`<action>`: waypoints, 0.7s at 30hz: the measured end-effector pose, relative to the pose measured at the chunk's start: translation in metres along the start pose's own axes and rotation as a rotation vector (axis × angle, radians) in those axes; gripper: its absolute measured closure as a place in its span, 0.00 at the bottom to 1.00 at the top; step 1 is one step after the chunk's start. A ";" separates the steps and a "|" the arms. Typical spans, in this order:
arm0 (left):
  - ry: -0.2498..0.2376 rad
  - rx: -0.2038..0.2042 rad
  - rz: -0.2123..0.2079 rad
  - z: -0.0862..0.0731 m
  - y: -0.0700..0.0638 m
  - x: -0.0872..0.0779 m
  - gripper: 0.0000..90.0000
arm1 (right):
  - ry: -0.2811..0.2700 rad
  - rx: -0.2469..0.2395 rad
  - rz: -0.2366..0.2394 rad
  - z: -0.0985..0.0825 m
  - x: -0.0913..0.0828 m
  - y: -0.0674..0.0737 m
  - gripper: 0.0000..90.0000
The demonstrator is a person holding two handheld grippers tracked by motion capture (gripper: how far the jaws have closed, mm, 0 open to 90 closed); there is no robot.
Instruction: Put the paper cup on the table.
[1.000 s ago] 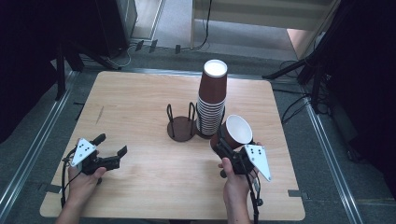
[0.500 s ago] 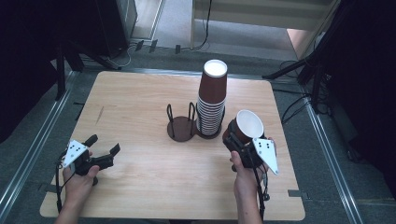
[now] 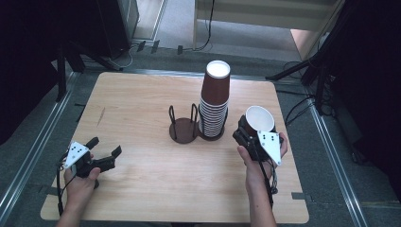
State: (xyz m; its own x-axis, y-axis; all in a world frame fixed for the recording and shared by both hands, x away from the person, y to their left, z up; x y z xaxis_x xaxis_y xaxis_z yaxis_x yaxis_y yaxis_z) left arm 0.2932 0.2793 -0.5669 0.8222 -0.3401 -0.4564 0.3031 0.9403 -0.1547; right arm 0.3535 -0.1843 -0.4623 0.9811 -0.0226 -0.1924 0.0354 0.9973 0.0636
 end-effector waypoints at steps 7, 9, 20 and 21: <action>0.005 -0.003 -0.004 -0.001 0.000 -0.001 0.04 | 0.038 0.000 -0.044 -0.007 0.017 -0.011 0.10; 0.005 -0.001 -0.004 -0.001 0.000 -0.001 0.04 | 0.048 -0.007 -0.074 -0.011 0.022 -0.015 0.10; 0.011 -0.001 -0.004 -0.001 0.000 -0.001 0.04 | 0.056 -0.019 -0.027 -0.028 0.047 -0.022 0.10; 0.010 -0.003 -0.005 -0.001 0.000 -0.001 0.04 | 0.061 -0.022 -0.026 -0.029 0.050 -0.023 0.10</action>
State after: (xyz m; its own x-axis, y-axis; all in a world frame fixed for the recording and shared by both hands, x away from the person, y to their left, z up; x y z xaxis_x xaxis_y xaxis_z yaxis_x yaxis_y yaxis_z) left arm 0.2919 0.2795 -0.5674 0.8159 -0.3447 -0.4643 0.3057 0.9387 -0.1596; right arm 0.3961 -0.2065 -0.5022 0.9664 -0.0445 -0.2533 0.0556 0.9978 0.0369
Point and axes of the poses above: each handheld gripper's, and its own axes: x roughly forward along the jaws, z roughly out of its top, y roughly to its left, the point moved 6 cm from there along x, roughly forward along the jaws, and after that the axes turned 12 degrees about y, right-handed, at the moved point
